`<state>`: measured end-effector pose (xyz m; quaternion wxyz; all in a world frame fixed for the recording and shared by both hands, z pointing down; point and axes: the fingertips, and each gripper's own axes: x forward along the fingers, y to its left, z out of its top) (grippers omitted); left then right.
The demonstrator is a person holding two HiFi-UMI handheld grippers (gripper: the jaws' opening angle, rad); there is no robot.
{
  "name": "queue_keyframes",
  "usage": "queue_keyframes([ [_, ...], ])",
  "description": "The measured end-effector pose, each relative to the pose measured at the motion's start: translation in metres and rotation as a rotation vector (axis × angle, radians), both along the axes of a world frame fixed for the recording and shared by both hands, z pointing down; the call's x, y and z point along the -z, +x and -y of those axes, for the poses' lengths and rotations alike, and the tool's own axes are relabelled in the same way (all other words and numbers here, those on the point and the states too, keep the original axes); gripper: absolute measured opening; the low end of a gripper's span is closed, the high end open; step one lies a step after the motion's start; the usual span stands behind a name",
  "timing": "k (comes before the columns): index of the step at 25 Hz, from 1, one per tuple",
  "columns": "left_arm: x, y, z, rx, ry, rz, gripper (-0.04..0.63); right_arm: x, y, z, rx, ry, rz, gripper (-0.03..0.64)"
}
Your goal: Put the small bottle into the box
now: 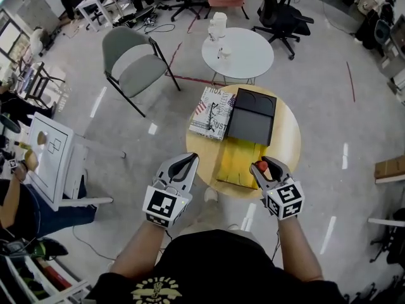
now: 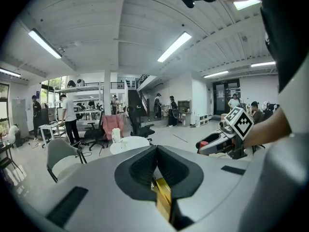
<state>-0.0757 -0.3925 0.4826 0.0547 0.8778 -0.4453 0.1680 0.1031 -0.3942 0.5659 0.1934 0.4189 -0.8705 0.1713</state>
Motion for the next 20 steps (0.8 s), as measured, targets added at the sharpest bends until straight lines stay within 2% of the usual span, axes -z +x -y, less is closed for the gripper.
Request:
queue_keyframes([
  [7, -0.009, -0.005, 0.008, 0.011, -0.015, 0.005, 0.017, -0.038, 0.002, 0.007, -0.006, -0.054, -0.040, 0.169],
  [20, -0.021, 0.011, 0.029, -0.039, -0.033, -0.007, 0.017, -0.104, 0.007, 0.011, -0.006, -0.185, -0.098, 0.169],
])
